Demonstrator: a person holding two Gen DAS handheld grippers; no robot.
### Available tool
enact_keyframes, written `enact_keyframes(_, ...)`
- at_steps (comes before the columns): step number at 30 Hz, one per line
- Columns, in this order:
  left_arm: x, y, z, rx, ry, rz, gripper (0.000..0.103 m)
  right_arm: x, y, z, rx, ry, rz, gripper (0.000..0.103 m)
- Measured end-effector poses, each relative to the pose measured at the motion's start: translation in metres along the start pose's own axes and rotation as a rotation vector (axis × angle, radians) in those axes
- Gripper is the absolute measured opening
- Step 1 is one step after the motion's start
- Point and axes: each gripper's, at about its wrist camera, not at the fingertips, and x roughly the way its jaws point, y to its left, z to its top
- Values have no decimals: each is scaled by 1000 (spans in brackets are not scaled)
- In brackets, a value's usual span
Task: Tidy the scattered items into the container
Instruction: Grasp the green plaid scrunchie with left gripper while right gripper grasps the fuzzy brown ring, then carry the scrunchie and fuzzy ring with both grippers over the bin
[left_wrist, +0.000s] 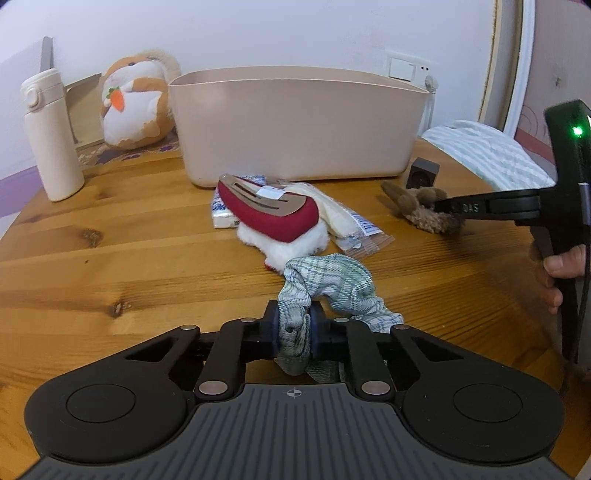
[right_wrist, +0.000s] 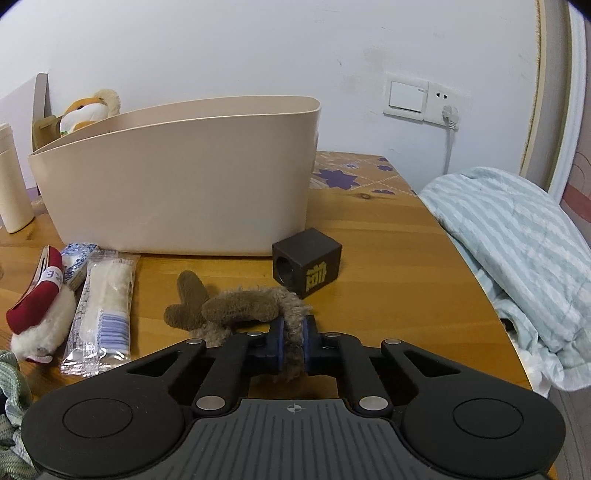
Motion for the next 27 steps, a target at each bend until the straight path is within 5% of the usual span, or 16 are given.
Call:
enact_keyframes(14, -44, 9, 22, -30, -115, 2, 14, -74, -6, 26, 0, -163, 71, 8)
enact_keyframes(27, -59, 28, 89, -46, -270, 62, 14, -119, 12, 86, -87, -351, 96, 8)
